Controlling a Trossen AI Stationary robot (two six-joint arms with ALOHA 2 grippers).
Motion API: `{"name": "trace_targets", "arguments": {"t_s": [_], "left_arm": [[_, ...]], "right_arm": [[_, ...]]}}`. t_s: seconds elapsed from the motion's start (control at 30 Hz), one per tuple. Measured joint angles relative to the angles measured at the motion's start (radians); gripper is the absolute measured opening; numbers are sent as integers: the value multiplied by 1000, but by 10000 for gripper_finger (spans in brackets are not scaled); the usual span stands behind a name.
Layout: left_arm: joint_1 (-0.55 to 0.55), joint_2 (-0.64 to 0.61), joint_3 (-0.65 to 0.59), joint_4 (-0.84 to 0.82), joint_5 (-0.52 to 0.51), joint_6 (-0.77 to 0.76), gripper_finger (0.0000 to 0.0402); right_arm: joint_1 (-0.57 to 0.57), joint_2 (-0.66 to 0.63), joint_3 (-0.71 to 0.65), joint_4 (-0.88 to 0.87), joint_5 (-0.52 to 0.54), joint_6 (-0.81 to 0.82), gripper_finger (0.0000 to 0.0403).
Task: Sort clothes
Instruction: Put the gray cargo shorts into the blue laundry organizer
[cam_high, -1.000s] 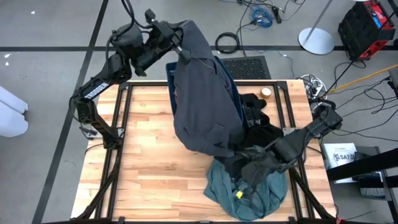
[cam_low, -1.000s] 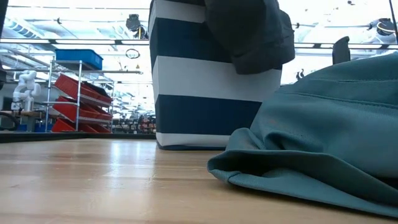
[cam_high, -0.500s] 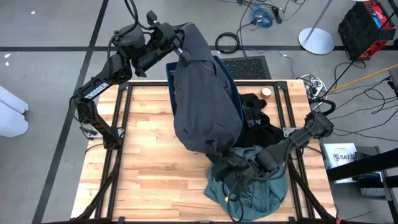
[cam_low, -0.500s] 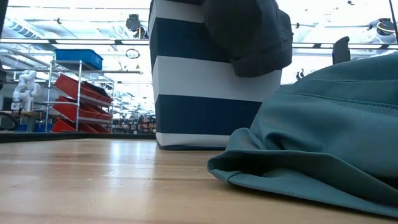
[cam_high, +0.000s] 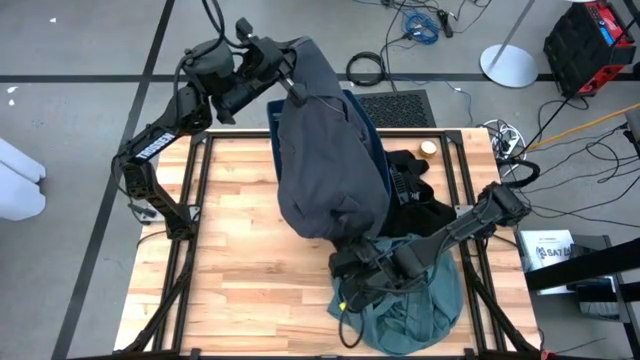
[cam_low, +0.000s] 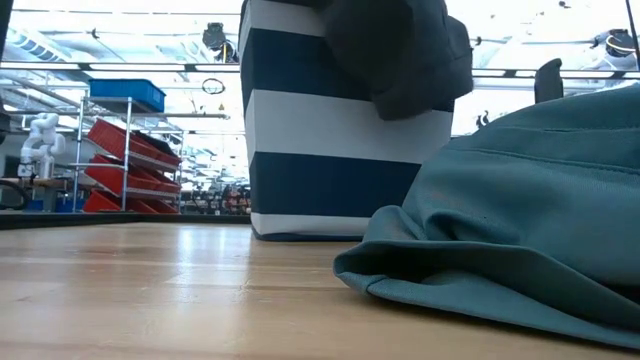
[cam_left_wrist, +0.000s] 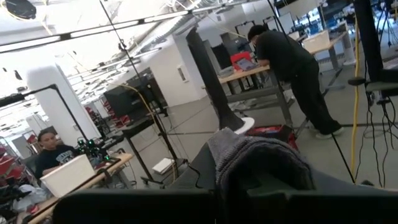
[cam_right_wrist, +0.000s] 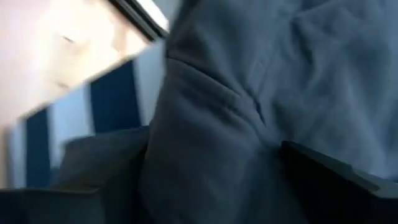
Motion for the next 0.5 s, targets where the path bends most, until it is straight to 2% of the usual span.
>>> {"name": "trace_targets", "arguments": {"t_s": [0.07, 0.13, 0.27, 0.3, 0.43, 0.5], "left_arm": [[0, 0, 0, -18, -1, 0, 4], [0, 0, 0, -25, -1, 0, 4], [0, 0, 0, -23, 19, 0, 4], [0, 0, 0, -23, 24, 0, 4], [-1, -2, 0, -23, 28, -2, 4], [-1, -9, -1, -25, 38, -17, 4]], "right_arm": [[7, -6, 0, 9, 37, -29, 306], [18, -23, 0, 27, 47, -40, 246], [34, -66, 0, 26, 49, -44, 64], [40, -75, 0, 24, 49, -55, 34], [67, -135, 0, 24, 144, -113, 19], [79, -188, 0, 29, 154, -143, 14]]}}
